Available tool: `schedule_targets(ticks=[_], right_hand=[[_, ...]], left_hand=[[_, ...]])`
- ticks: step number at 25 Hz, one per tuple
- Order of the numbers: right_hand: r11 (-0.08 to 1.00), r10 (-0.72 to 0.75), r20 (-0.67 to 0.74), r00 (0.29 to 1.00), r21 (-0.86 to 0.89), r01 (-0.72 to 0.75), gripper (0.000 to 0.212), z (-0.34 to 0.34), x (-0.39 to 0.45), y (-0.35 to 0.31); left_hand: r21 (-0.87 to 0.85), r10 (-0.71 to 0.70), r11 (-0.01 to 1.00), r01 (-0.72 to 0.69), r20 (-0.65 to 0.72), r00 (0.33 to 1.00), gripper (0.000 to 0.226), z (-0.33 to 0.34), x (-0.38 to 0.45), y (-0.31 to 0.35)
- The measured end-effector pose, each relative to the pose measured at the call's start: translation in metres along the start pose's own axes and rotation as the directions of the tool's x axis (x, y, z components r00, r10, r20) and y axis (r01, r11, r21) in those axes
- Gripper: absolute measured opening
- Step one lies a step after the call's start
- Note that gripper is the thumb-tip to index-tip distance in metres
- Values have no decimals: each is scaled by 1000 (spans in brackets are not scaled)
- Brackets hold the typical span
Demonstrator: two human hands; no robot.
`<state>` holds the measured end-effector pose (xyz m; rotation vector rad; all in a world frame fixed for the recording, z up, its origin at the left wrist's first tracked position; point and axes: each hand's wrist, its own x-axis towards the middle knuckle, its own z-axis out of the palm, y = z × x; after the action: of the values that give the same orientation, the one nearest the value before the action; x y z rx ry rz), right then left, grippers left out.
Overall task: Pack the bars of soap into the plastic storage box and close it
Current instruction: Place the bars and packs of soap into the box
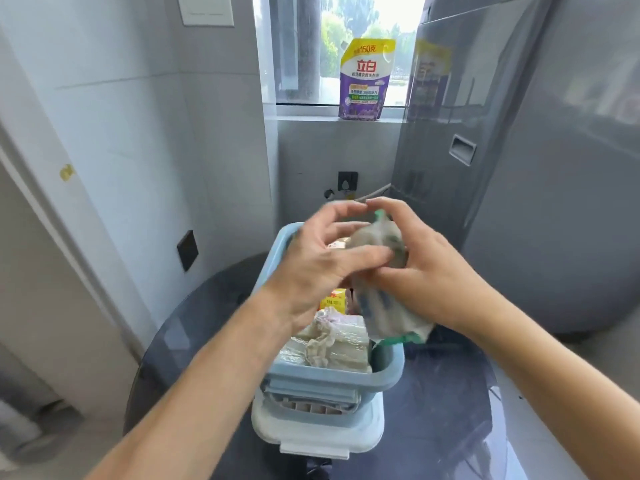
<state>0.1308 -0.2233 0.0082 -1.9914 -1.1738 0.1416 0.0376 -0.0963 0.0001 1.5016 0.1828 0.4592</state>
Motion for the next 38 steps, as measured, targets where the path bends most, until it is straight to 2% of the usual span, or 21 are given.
schedule_targets(ticks=[2, 4, 5, 6, 7, 8, 10, 13, 16, 19, 21, 23, 27, 29, 33, 34, 35, 38], right_hand=[[983, 163, -81, 983, -76, -169, 48, -5, -1, 6], [953, 242, -153, 958, -148, -264, 28, -9, -2, 12], [942, 232, -195, 953, -200, -270, 21, -9, 0, 12], [935, 210, -215, 954, -241, -260, 17, -7, 2, 10], [930, 196, -211, 958, -270, -250, 15, -3, 4, 8], [925, 197, -197, 960, -287, -248, 14, 1, 7, 4], [911, 216, -174, 961, -317, -262, 14, 7, 10, -1], [906, 161, -226, 961, -352, -235, 14, 13, 13, -4], [889, 117, -315, 942, -390, -240, 16, 17, 26, -2], [813, 184, -237, 954, -509, -283, 15, 23, 51, -3], [773, 251, -156, 955, -562, -294, 17, 29, 67, -2], [768, 289, -143, 947, -556, -318, 18, 35, 76, 1], [745, 166, -181, 969, -621, -244, 24, 65, 68, 21], [725, 158, -168, 973, -650, -230, 20, 77, 63, 33], [495, 132, -72, 989, -859, -129, 33, 87, 61, 50], [498, 137, -56, 989, -859, -118, 35, 86, 63, 51], [554, 162, -34, 986, -824, -120, 37, 84, 64, 53], [850, 316, 80, 946, -467, -244, 33, 64, 64, 62]], left_hand=[[125, -16, 992, 13, 24, 1000, 32, 2, 5, -19], [376, 11, 926, -44, 90, 996, 26, -4, 2, -35], [558, -6, 826, -76, 143, 990, 24, -7, -1, -42], [726, -47, 679, -106, 187, 981, 25, -7, -5, -50], [841, -86, 523, -139, 215, 973, 27, -7, -9, -56], [898, -101, 410, -161, 220, 970, 27, -6, -11, -60], [920, -50, 349, -175, 205, 977, 25, -3, -11, -62], [911, 32, 370, -181, 182, 983, 27, -8, -9, -62], [885, 9, 437, -160, 173, 985, 27, -18, -12, -62], [849, -44, 517, -111, 156, 987, 37, -31, -15, -61], [851, -53, 514, -113, 163, 985, 39, -34, -14, -62], [854, -58, 506, -116, 168, 984, 37, -32, -13, -63], [818, -17, 569, -88, 119, 993, 21, -32, -15, -61], [824, 17, 560, -83, 88, 996, 18, -33, -15, -61], [842, 52, 532, -89, 72, 996, 16, -29, -14, -60], [831, 47, 550, -82, 67, 997, 16, -29, -14, -60], [816, 42, 573, -74, 60, 997, 16, -30, -14, -59], [793, 34, 606, -62, 51, 998, 21, -32, -14, -60]])
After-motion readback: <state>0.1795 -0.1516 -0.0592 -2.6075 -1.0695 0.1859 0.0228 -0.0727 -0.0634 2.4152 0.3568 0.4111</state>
